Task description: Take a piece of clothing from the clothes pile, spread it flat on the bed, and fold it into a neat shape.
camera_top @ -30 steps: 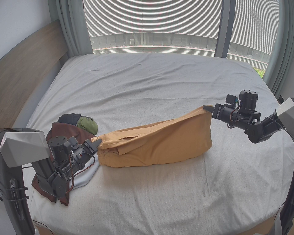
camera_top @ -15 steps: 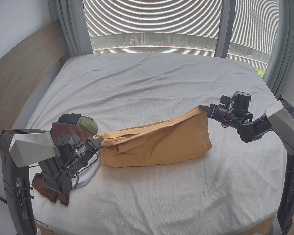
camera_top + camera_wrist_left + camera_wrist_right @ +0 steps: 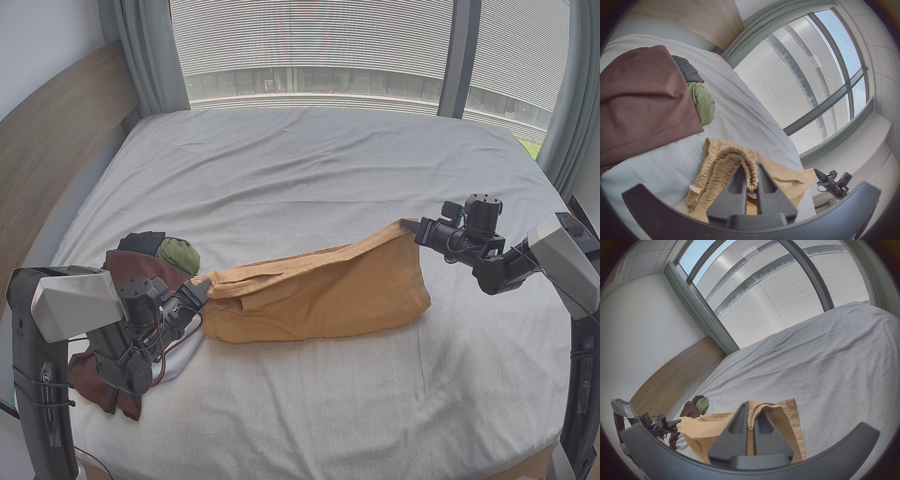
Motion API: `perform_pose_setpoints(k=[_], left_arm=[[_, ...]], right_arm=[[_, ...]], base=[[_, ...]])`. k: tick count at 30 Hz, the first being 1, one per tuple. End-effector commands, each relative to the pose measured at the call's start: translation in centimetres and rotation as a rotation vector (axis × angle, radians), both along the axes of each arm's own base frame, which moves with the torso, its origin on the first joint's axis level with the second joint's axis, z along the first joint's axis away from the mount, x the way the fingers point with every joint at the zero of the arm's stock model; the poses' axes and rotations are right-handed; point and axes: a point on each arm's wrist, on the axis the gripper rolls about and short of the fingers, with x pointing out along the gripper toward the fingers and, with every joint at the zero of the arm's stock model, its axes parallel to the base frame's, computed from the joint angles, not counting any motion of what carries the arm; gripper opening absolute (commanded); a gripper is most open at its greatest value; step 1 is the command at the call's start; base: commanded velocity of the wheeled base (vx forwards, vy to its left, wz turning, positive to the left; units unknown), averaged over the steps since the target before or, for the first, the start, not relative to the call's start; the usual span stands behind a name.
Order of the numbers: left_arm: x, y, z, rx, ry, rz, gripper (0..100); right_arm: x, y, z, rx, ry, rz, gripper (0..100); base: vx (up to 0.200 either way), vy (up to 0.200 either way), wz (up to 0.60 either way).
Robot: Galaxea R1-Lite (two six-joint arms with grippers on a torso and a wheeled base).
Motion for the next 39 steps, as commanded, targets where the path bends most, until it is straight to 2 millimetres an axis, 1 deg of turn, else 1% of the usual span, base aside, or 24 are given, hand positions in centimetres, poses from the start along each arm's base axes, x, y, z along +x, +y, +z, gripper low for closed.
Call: perform_pose_setpoints(k=[1, 8, 18, 19, 20, 21, 23, 26, 30, 31, 34, 35, 38, 39], left_arm=[[0.1, 0.1, -0.2, 0.000, 0.005, 0.002, 0], [0.2, 0.1, -0.3, 0.001, 0.001, 0.003, 0], [0.6, 0.1, -0.3, -0.002, -0.009, 0.006, 0], [0.6, 0.2, -0.5, -0.001, -0.003, 0.009, 100], [0.6, 0.2, -0.5, -0.001, -0.003, 0.009, 100], [0.7, 0.2, -0.6, 0.000, -0.003, 0.009, 100], [0.7, 0.2, -0.5, 0.000, -0.005, 0.009, 100], [1.1, 0.2, -0.1, -0.003, -0.027, 0.023, 100], [1.4, 1.1, 0.3, -0.004, -0.044, 0.078, 100], [1.4, 1.3, 0.4, -0.005, -0.047, 0.083, 100], [1.2, 1.6, 0.8, -0.007, -0.050, 0.089, 100], [1.2, 1.6, 0.9, -0.007, -0.050, 0.089, 100], [-0.1, 1.7, 2.5, -0.010, -0.060, 0.075, 100], [-0.1, 1.7, 2.5, -0.010, -0.060, 0.075, 100]], right_arm=[[0.3, 0.1, -0.7, -0.002, 0.008, 0.001, 0], [0.8, 0.0, -1.0, 0.000, 0.006, -0.002, 0], [1.1, 0.0, -0.6, 0.003, -0.015, -0.002, 0], [1.2, 0.1, -0.7, 0.003, -0.017, -0.001, 0], [1.2, 0.1, -0.7, 0.003, -0.017, -0.001, 0], [1.3, 0.2, -0.7, 0.004, -0.021, 0.001, 100], [1.5, 0.2, -0.5, 0.006, -0.030, -0.001, 100], [2.3, 0.4, -1.1, 0.010, -0.055, -0.015, 100], [2.0, 0.4, -0.5, 0.038, -0.084, -0.035, 100], [1.7, 0.3, -0.5, 0.043, -0.081, -0.035, 100], [0.5, 0.2, 0.7, 0.043, -0.076, -0.036, 100], [0.4, 0.1, 0.7, 0.042, -0.075, -0.036, 100], [-1.7, -0.1, 1.3, 0.039, -0.034, -0.035, 100], [-1.7, -0.1, 1.3, 0.039, -0.034, -0.035, 100]], base=[[0.000, 0.000, 0.00], [0.000, 0.000, 0.00], [0.000, 0.000, 0.00], [0.000, 0.000, 0.00], [0.000, 0.000, 0.00], [0.000, 0.000, 0.00], [0.000, 0.000, 0.00], [0.000, 0.000, 0.00], [0.000, 0.000, 0.00], [0.000, 0.000, 0.00], [0.000, 0.000, 0.00], [0.000, 0.000, 0.00], [0.000, 0.000, 0.00], [0.000, 0.000, 0.00]])
